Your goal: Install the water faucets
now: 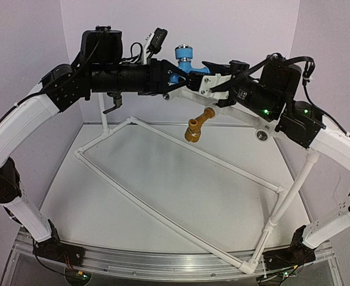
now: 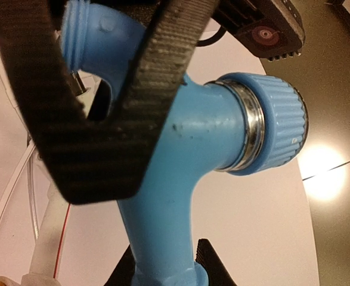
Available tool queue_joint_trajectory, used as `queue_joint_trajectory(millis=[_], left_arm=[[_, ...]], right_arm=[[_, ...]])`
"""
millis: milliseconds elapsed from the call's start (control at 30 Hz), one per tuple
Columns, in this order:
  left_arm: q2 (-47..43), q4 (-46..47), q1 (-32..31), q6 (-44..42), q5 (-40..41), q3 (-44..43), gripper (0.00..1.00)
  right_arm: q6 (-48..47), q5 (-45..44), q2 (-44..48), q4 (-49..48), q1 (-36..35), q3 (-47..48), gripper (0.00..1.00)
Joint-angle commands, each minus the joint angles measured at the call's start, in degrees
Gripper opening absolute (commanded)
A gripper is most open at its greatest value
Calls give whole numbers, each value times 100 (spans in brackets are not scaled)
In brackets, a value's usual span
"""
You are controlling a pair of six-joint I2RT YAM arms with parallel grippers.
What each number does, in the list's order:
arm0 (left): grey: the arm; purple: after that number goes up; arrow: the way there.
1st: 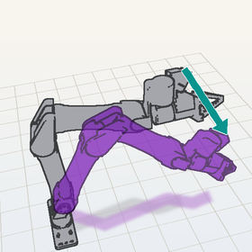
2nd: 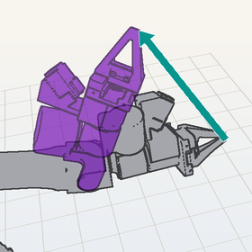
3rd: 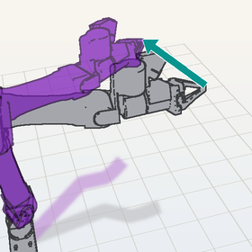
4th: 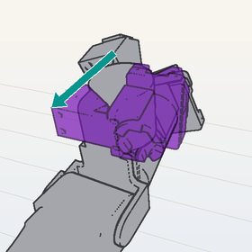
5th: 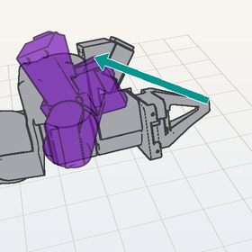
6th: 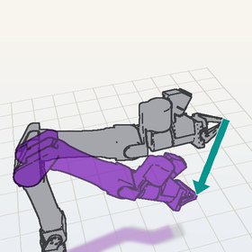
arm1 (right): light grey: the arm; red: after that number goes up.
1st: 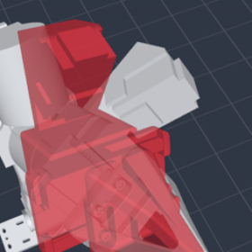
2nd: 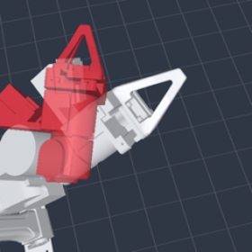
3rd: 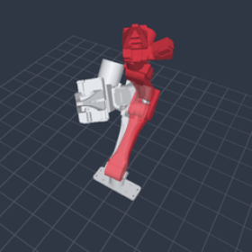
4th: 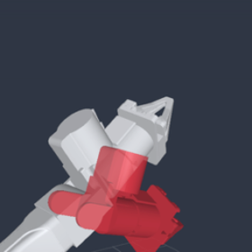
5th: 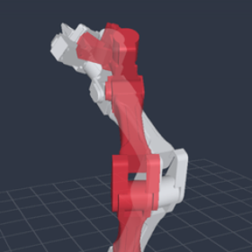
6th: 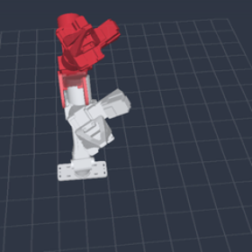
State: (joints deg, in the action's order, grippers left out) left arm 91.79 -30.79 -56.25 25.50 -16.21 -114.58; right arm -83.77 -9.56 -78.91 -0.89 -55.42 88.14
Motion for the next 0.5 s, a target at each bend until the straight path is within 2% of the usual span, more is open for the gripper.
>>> queue_joint_trajectory(millis=[0, 467], left_arm=[[-83, 739, 17, 121, 151, 25, 37], [225, 926, 18, 286, 50, -117, 21]], right_arm=[[114, 102, -57, -374, -54, 233, 0], [185, 31, -199, -559, -176, 300, 0]])
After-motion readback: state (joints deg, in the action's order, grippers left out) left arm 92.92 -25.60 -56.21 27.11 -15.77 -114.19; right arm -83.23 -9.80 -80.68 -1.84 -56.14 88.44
